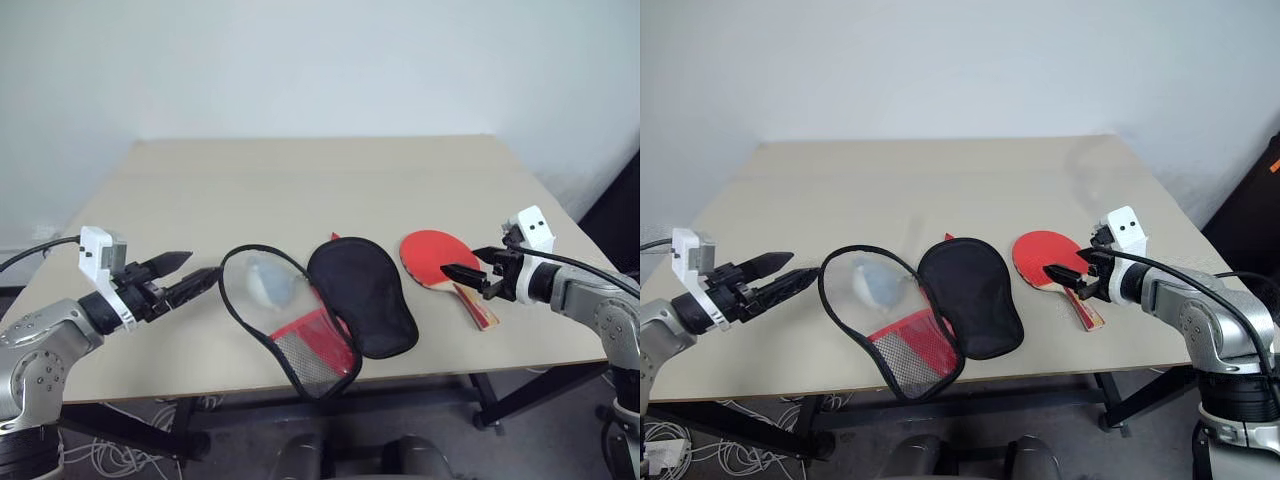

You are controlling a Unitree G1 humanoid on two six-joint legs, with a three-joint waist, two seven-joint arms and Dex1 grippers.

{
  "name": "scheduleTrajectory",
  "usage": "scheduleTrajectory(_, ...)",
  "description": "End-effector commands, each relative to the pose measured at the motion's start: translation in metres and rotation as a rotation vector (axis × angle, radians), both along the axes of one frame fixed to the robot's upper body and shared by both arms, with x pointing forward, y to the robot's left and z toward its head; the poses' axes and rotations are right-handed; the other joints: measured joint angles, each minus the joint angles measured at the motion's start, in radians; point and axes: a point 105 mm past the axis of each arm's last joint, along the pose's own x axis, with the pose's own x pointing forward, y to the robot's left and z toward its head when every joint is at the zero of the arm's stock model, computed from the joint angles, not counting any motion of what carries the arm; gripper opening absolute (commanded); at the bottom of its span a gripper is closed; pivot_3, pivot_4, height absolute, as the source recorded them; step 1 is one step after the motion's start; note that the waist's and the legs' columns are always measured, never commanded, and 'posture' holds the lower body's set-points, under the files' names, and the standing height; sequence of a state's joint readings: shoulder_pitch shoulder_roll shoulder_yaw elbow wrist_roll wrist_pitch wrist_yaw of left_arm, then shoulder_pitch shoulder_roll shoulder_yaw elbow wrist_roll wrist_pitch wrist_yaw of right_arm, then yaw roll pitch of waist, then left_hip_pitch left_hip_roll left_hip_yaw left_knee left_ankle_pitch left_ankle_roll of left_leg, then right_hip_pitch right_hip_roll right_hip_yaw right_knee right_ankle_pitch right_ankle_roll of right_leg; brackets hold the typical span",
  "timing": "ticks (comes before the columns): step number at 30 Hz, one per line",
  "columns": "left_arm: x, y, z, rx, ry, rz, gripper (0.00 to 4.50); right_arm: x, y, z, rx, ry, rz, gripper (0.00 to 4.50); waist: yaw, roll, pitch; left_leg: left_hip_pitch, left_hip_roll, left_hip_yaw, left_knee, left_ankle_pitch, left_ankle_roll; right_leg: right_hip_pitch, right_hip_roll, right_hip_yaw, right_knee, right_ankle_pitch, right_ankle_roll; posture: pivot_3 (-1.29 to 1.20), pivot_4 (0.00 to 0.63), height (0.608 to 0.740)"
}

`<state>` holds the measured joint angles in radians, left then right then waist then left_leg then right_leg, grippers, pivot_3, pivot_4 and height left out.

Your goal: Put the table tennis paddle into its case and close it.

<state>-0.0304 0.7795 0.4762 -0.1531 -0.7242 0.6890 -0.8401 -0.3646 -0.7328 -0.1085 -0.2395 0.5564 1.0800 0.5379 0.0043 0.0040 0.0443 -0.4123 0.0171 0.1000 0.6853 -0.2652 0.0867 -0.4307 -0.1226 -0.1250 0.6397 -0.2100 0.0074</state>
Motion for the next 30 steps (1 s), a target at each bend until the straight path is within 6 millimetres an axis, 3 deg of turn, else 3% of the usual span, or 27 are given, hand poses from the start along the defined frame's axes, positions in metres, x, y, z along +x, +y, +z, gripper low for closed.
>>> scheduleTrajectory(1,0.001,0.003,0.010,0.024,-0.053,-0.003,4.50,0.003,-0.006,0.002,-0.054,-0.005,-0.021,4.48,0.000,0.000,0.000,0.000,0.000,0.000,0.000,0.000,0.000,0.000,0.000,0.000,0.000,0.000,0.000,0.00,0.000,0.706)
scheduleTrajectory(7,0.003,0.002,0.007,0.019,-0.042,-0.007,4.50,0.007,-0.011,-0.007,-0.085,0.022,-0.057,4.48,0.000,0.000,0.000,0.000,0.000,0.000,0.000,0.000,0.000,-0.001,0.000,0.000,0.000,0.000,0.000,0.00,0.000,0.706)
scheduleTrajectory(17,0.000,0.001,0.003,0.017,-0.033,-0.008,4.50,0.008,-0.017,-0.039,-0.140,0.129,-0.110,4.48,-0.001,0.000,0.000,0.000,0.000,0.001,0.000,0.000,0.000,-0.001,0.000,0.000,0.000,0.000,0.000,0.00,0.000,0.706)
scheduleTrajectory(20,-0.001,0.004,0.003,0.027,-0.031,-0.003,4.50,0.011,-0.024,-0.057,-0.188,0.170,-0.154,4.48,-0.001,0.000,0.000,0.000,0.000,0.001,0.000,0.000,0.000,-0.001,0.000,0.000,0.000,0.000,0.000,0.00,0.000,0.706)
scheduleTrajectory(25,-0.003,0.004,0.005,0.021,-0.033,-0.015,4.50,0.023,-0.024,-0.064,-0.191,0.161,-0.178,4.48,-0.003,0.000,0.000,0.000,0.000,0.001,0.000,0.000,0.000,0.000,0.000,0.000,0.000,0.000,0.000,0.00,0.000,0.706)
scheduleTrajectory(30,-0.014,-0.005,0.006,0.005,-0.025,-0.098,4.50,0.031,-0.029,-0.071,-0.228,0.148,-0.218,3.25,-0.006,0.000,0.000,0.000,0.000,0.001,0.000,0.000,0.000,-0.001,0.001,0.000,0.000,0.000,0.000,0.00,0.000,0.706)
